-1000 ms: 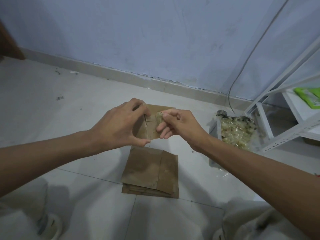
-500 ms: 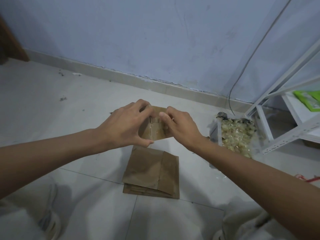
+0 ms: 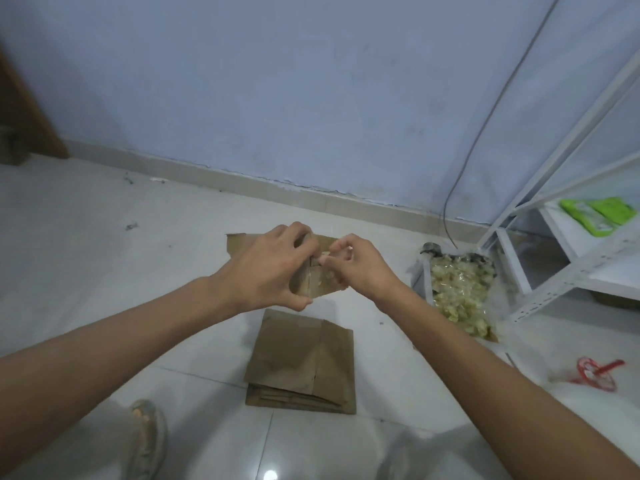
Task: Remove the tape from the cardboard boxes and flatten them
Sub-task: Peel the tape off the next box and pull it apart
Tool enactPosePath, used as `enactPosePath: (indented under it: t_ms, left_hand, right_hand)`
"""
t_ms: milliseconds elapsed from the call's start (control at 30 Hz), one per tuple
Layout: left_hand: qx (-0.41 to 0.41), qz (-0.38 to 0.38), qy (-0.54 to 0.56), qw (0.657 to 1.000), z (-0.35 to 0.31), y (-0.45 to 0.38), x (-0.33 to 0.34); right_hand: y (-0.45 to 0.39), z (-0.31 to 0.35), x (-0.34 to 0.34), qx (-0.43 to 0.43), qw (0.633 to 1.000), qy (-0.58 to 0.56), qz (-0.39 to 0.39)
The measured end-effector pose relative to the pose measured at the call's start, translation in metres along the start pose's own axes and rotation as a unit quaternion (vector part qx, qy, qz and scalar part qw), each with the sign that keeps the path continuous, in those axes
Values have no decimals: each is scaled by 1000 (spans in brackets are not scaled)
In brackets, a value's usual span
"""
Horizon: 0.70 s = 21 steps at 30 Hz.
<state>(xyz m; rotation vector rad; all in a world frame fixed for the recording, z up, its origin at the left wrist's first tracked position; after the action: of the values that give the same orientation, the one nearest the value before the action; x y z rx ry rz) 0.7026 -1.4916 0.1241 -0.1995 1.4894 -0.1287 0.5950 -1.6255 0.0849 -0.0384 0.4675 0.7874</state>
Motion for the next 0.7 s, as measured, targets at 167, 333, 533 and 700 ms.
enactPosePath:
  t_ms: [167, 333, 533, 700]
  left_hand:
    - [2, -29, 146, 989, 10, 7, -9]
    - [-2, -40, 172, 984, 16, 15, 4]
    - [-52, -34, 156, 986, 22, 16, 32]
    - [-55, -22, 160, 985, 30, 18, 41]
  right_hand:
    - [9, -20, 1, 37, 985, -164, -24]
    - [2, -32, -5, 17, 995, -74, -67]
    - [-1, -20, 28, -69, 995, -20, -69]
    - [-9, -33, 43, -28, 995, -90, 27]
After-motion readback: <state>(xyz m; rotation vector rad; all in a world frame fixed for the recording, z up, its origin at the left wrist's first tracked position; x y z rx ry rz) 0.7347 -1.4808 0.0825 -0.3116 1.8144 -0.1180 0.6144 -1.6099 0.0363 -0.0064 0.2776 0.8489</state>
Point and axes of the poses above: each hand's wrist, its own y-axis away from the middle knuckle, its own x-axis out of the palm, z = x × y, the point moved 6 cm from there along -y, towards the middle knuckle, and after that the axes turned 2 degrees about -y, right-handed, at the moved point
